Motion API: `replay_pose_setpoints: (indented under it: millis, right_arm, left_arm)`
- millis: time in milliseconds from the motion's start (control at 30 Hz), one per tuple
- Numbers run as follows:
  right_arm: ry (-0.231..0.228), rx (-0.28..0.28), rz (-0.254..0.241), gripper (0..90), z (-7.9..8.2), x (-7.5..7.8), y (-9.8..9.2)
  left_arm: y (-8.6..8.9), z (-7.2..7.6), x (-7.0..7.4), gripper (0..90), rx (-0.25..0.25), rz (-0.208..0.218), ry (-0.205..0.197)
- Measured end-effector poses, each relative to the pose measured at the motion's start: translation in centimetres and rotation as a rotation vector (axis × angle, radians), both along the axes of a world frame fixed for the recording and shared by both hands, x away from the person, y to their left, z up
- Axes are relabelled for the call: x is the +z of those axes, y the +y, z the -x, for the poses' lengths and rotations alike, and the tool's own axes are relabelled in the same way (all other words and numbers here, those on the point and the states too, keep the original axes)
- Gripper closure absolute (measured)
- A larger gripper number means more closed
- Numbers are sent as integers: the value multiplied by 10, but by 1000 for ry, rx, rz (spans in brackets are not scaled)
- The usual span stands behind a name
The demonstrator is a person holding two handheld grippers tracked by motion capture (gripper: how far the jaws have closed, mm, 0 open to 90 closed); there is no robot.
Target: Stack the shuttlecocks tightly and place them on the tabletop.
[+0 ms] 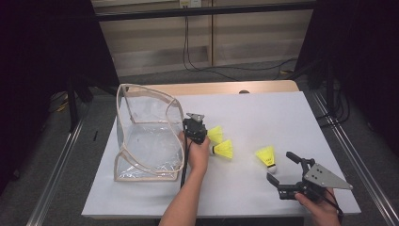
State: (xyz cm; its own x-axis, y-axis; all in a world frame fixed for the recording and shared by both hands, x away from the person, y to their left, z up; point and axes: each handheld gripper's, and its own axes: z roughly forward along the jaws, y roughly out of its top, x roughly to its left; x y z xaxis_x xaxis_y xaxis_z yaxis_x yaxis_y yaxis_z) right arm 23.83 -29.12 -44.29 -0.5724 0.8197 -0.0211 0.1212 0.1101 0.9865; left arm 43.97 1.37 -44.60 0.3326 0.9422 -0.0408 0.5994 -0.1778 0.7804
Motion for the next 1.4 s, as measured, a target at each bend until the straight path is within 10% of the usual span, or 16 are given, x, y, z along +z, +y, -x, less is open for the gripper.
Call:
replay_pose_setpoints:
  millis: [533, 1000, 1400]
  right_arm:
    - [-2, 2, 4, 25, 0, 0, 0]
    - [1, 1, 4, 25, 0, 0, 1]
    - [-3, 1, 4, 25, 0, 0, 1]
  left_arm:
    - [-2, 7, 4, 827, -41, -8, -34]
    - [-6, 23, 25, 858, -136, 67, -75]
    - [-11, 37, 27, 885, -198, 112, -26]
